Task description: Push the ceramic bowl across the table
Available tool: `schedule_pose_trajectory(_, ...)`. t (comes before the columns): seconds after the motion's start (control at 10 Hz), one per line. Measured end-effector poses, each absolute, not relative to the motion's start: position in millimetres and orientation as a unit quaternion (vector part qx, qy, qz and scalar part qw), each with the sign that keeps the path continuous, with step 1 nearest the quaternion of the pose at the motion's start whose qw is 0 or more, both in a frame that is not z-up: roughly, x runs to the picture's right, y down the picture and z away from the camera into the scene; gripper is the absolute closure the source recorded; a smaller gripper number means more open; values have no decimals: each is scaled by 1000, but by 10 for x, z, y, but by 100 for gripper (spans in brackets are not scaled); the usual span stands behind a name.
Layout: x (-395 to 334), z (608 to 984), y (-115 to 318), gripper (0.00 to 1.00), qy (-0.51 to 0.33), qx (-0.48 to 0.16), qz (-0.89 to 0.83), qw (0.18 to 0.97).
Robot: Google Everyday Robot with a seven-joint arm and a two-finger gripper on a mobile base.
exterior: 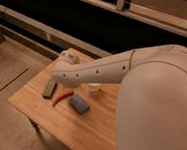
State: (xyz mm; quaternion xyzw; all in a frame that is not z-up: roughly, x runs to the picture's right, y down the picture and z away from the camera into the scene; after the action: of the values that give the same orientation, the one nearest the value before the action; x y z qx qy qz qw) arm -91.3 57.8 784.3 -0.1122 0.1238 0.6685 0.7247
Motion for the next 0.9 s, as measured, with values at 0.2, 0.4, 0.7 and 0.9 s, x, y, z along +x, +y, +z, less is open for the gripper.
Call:
schedule_pose_trajectory(0.2, -849, 7925, 543, 35, 120, -106, 671, 724)
schedule_pose_trajectory(0.4, -795, 8009, 513, 35, 117, -102, 674, 723)
schedule_pose_trajectory(0.7, -781, 8112, 484, 35, 110, -103, 667, 729)
schedule_pose_trajectory(0.9, -791, 8159, 422, 35, 103, -105, 654, 742)
